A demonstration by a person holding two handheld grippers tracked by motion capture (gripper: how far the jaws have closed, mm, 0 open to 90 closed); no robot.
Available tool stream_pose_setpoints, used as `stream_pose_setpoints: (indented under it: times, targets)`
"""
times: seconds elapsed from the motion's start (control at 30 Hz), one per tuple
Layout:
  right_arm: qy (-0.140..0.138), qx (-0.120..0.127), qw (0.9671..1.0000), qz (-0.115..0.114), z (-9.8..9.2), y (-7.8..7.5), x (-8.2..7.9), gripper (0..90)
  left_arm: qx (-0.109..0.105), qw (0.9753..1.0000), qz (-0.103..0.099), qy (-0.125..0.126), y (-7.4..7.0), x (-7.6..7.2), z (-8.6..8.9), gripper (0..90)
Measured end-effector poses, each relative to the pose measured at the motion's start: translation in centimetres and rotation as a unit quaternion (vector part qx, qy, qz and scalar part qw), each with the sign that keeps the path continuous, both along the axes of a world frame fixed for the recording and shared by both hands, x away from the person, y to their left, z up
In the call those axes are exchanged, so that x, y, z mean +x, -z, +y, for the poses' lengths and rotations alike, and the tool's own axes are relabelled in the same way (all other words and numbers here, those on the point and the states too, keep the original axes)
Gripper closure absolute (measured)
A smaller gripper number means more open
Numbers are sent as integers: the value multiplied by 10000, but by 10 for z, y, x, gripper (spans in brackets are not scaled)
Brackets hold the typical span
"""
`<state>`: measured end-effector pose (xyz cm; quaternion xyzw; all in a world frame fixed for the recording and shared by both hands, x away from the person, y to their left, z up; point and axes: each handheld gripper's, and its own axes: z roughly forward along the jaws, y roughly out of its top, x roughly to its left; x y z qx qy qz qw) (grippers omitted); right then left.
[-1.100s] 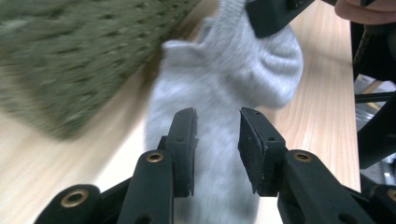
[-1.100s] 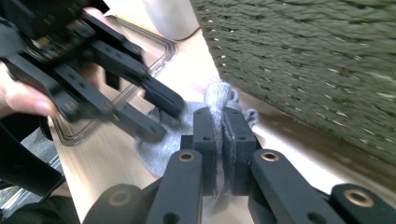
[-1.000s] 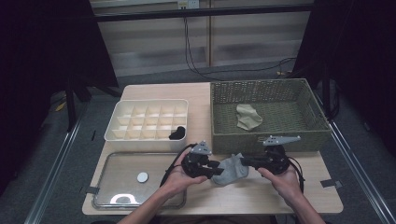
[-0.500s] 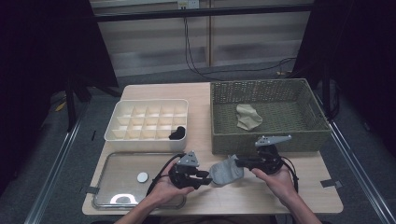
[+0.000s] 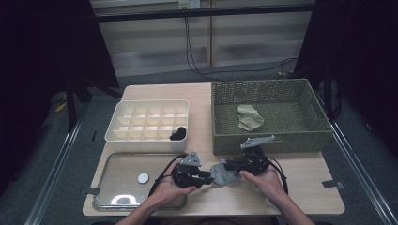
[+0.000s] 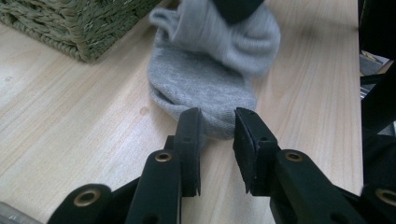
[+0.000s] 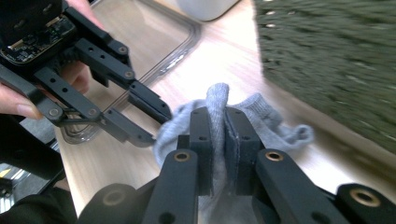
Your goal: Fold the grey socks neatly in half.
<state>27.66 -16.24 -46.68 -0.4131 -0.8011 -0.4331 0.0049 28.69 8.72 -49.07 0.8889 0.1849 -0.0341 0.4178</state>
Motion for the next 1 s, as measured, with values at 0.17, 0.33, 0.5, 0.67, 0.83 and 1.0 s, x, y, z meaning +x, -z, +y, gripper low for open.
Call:
stream_pose_setpoints:
  times: [0.17, 0.33, 0.5, 0.67, 0.83, 1.0]
  targets:
    - [-155, -29, 9999, -12, 18, 2, 3, 818, 1, 10000, 14, -16, 0, 3, -3, 713]
    - [-127, -166, 9998, 61, 17, 12, 6, 769, 3, 10000, -8, -3, 2, 3, -4, 703]
    - [-211, 49, 9998, 30, 9, 6, 2, 669, 0, 10000, 14, -2, 0, 2, -3, 697]
    - [-134, 144, 9998, -29, -1, -1, -5, 651, -30, 10000, -1, -17, -1, 2, -2, 691]
    - [-57, -36, 10000, -19, -4, 2, -6, 664, -75, 9999, 100, -46, -1, 2, -3, 691]
    - [-14, -288, 9996, -11, -5, 9, -6, 690, -42, 9999, 111, -43, -1, 3, -3, 692]
